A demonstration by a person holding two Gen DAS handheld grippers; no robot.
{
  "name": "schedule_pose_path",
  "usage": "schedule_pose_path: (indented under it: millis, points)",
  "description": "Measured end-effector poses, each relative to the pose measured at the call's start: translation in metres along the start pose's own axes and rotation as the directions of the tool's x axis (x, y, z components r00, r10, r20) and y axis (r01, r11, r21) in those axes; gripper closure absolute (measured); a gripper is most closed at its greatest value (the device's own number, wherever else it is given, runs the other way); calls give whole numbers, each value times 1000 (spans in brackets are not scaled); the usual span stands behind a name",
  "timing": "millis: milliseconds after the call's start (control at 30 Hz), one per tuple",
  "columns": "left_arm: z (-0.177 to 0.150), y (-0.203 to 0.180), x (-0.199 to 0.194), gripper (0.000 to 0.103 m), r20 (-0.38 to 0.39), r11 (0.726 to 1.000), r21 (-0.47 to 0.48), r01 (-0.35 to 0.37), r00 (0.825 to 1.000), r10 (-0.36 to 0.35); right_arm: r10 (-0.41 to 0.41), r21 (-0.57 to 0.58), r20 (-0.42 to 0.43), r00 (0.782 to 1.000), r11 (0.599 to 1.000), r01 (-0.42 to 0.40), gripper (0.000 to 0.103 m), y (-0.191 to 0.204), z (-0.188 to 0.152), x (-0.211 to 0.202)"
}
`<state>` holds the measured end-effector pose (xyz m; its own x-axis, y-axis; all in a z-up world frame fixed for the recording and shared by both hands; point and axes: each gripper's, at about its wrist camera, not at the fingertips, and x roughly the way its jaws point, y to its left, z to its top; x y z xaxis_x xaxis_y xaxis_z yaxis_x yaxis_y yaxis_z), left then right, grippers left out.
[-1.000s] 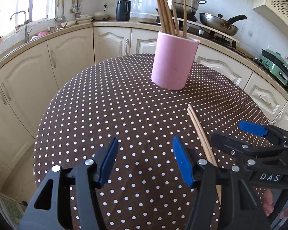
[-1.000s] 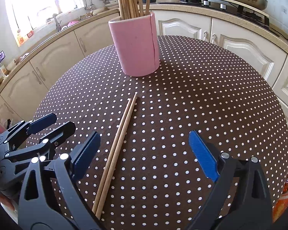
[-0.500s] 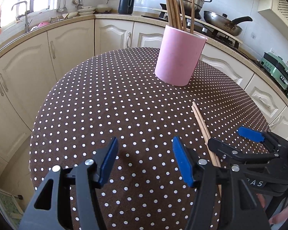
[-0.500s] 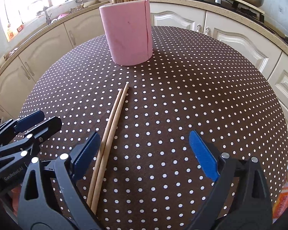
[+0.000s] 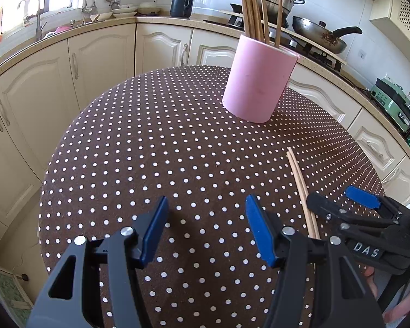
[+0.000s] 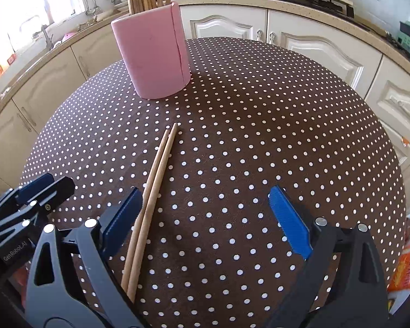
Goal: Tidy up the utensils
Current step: 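Grasp one chopstick with the right gripper while the left gripper grasps another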
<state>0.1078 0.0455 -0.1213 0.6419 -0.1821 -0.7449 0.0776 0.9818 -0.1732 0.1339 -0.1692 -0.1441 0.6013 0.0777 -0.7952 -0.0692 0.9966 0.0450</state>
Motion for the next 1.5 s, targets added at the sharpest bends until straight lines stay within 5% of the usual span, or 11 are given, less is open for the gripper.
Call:
schedule_pose_path:
  millis: [267,400,433,500,533,600,667,767,1033,1267,1500]
  points:
    - [1,-1,1,44,1,1000,-10,5,1000,-5,-98,30,-39,994,995,99,11,3,-1,0]
    - [0,-2,1,44,-3,1000,5,-3,1000,3,-68,-9,-10,998,998,68,12,6,-4,1]
    - [0,-2,1,44,-4,1000,7,1,1000,-1,-61,-17,1,998,998,61,22,6,-4,0]
    - [0,-4,0,44,-3,1000,11,4,1000,-4,-32,-42,33,999,999,33,73,9,-5,-6]
    - [0,-5,0,44,-2,1000,13,3,1000,-3,-15,-56,33,999,998,16,86,11,-5,-6]
    - [-1,-8,1,44,-4,1000,21,8,1000,-8,67,-66,28,997,996,-65,94,10,-6,-7]
    - [-1,-13,1,44,-6,999,32,14,1000,-13,186,-55,15,982,981,-185,96,4,-6,-8]
    - [0,-23,0,44,-16,998,47,43,999,-43,232,-47,9,973,972,-231,97,-4,-8,-11]
    - [1,-70,10,44,-74,981,157,113,992,-102,243,-6,64,968,970,-243,96,-31,-14,-28]
    - [11,-92,32,44,-121,980,193,48,992,-25,241,27,126,962,969,-246,97,-48,-7,-39]
    - [24,-112,47,48,-131,968,247,-43,988,77,209,-8,74,975,978,-209,96,-49,0,-31]
